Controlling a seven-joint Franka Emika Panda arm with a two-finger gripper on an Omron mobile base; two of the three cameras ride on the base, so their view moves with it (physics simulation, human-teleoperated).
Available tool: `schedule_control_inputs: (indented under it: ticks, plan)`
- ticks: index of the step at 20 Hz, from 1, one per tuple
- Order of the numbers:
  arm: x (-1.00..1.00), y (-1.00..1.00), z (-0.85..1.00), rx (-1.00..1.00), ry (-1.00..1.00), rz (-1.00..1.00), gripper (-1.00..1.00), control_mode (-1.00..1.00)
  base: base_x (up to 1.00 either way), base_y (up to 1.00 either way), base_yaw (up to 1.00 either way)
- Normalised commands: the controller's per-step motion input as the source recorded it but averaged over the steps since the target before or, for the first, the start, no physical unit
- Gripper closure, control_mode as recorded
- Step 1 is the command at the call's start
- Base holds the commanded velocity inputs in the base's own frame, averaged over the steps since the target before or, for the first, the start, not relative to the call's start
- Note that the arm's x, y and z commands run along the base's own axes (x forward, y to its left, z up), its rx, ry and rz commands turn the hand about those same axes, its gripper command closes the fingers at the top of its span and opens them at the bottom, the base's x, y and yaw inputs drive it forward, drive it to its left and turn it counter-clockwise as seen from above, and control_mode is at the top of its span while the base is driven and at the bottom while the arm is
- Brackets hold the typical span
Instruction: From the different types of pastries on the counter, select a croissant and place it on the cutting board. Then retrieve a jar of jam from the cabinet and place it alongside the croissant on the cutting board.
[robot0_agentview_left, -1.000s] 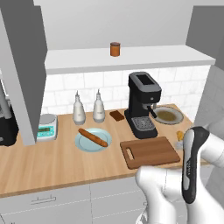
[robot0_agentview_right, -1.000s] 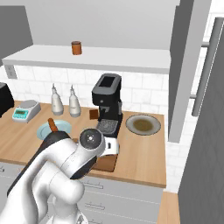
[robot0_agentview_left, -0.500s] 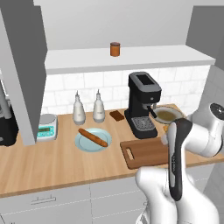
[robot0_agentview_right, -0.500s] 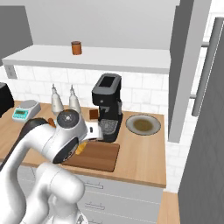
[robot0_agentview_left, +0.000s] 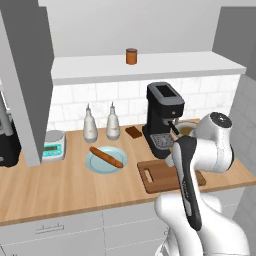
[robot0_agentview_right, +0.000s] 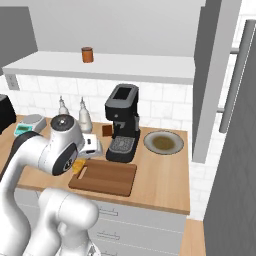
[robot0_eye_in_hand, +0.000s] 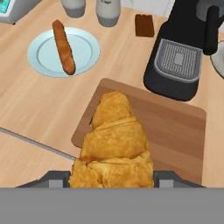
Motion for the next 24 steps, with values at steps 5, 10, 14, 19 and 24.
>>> schedule_control_inputs:
  ticks: [5,10,14,19,24]
  plan:
    - [0.02,-0.01,-0.12,0.00,0.00,0.00,1.00,-1.00,0.00,0.00,0.00]
    - [0.00,0.00,-0.32,0.00,0.00,0.00,1.00,-1.00,0.00,0.00,0.00]
    - [0.00,0.00,-0.50,0.00,-0.02,0.00,1.00,-1.00,0.00,0.00,0.00]
    - [0.34,0.00,-0.56,0.00,-0.05,0.00,1.00,-1.00,0.00,0.00,0.00]
    - [0.93,0.04,-0.27,0.00,-0.05,0.00,1.00,-1.00,0.00,0.00,0.00]
